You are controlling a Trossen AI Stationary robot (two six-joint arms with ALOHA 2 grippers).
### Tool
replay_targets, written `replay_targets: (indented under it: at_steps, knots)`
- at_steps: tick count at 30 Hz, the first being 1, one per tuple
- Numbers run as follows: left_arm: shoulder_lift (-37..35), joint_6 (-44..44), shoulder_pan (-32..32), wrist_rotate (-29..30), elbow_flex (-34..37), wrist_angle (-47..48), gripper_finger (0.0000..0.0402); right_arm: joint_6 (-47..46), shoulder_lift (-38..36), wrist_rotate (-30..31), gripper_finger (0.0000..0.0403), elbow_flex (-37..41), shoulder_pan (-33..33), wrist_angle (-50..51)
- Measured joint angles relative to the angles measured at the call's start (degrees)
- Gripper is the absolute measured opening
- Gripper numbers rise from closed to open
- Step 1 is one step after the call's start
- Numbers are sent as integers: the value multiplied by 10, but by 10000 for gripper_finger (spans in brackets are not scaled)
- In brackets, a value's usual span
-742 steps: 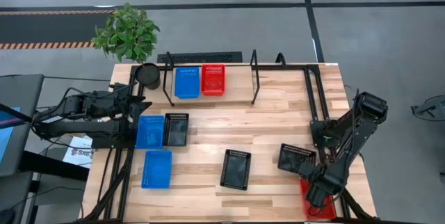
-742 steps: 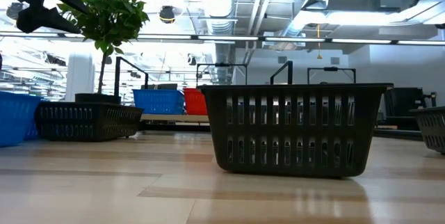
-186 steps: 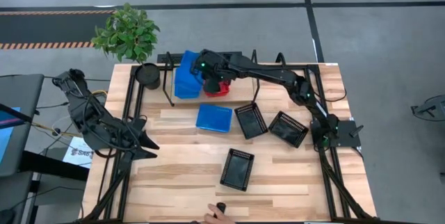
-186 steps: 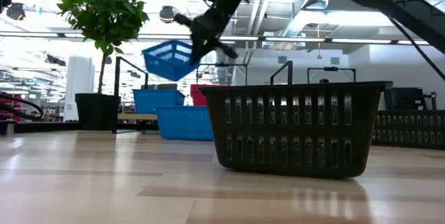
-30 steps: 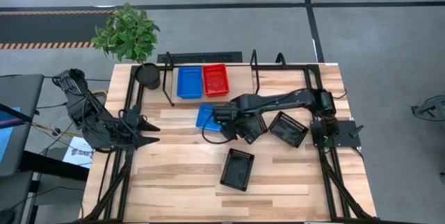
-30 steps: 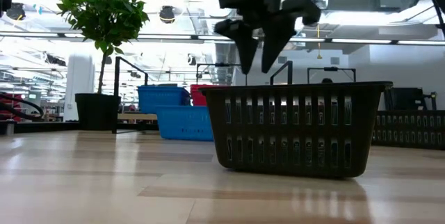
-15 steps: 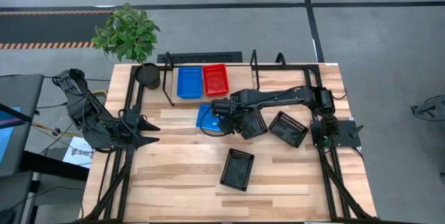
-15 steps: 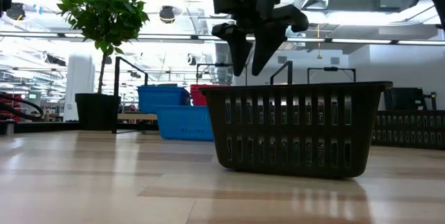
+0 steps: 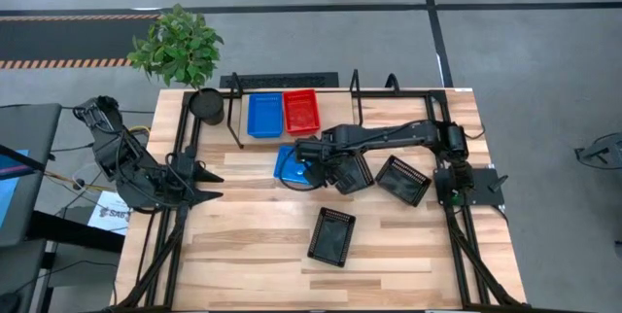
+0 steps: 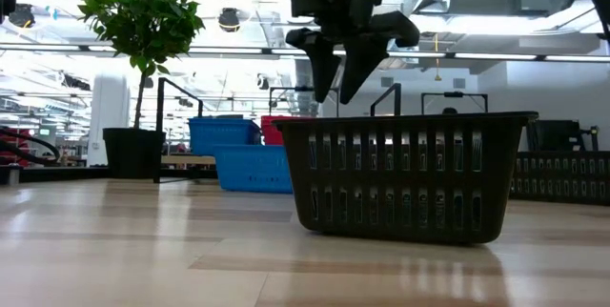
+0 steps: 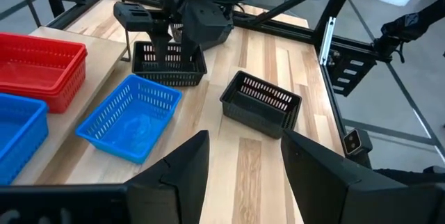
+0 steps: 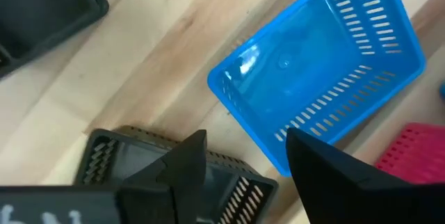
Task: Stack baskets on shelf by color
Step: Stack the blue bin on the blue bin on the shelf
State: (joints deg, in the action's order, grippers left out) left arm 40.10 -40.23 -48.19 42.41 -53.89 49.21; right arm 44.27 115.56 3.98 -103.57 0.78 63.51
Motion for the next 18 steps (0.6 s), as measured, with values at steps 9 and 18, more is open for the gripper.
replay_targets:
  at_steps: [9,18]
  knots:
    - [0,6,0,0,0,0,167,67,0,51,217,0,-18,1]
    - [0,6,0,0,0,16,167,71,0,51,215,0,-23,1]
